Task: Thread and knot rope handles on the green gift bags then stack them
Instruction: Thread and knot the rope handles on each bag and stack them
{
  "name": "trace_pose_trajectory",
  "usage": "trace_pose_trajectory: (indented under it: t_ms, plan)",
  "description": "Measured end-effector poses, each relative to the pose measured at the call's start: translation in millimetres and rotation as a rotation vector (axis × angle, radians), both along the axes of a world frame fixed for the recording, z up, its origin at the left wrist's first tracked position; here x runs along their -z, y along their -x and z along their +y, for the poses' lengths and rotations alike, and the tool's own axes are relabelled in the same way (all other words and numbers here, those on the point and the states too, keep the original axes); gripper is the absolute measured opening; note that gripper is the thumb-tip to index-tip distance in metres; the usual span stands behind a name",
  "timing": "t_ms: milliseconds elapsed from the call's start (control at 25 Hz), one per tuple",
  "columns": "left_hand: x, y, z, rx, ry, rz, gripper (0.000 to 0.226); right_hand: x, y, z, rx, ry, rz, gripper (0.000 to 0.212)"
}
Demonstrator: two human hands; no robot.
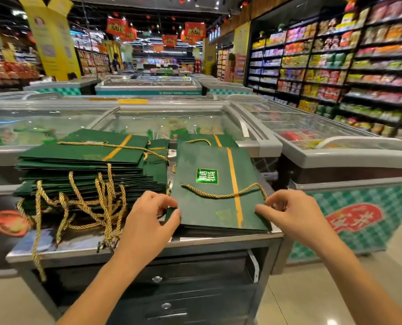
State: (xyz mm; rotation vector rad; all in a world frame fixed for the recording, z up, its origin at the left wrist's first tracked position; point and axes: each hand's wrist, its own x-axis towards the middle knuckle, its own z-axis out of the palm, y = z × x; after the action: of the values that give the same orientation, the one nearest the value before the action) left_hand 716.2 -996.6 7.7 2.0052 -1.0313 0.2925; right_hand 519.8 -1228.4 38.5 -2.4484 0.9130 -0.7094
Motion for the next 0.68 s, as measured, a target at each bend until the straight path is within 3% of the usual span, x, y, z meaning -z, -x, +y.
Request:
trace_pose_trajectory:
  t_ms: [160, 280, 440, 680]
  plan:
    - [6, -5, -1, 0.018, 0.050, 0.099, 0.026, -1, 2, -22, 0.033, -0.127, -0.158, 0.032]
    - [8, -7, 1, 0.044, 0.074, 0.190, 0.030, 4, -8, -31, 0.023, -0.027, -0.005, 0.032]
    - [9, -7, 3, 0.066, 0.031, 0.144, 0.032, 9, -26, -32, 0.009, 0.099, 0.043, 0.027]
    - [15, -10, 5, 0.103, -0.007, 0.071, 0.023, 5, -39, -36, -0.024, 0.066, 0.078, 0.008]
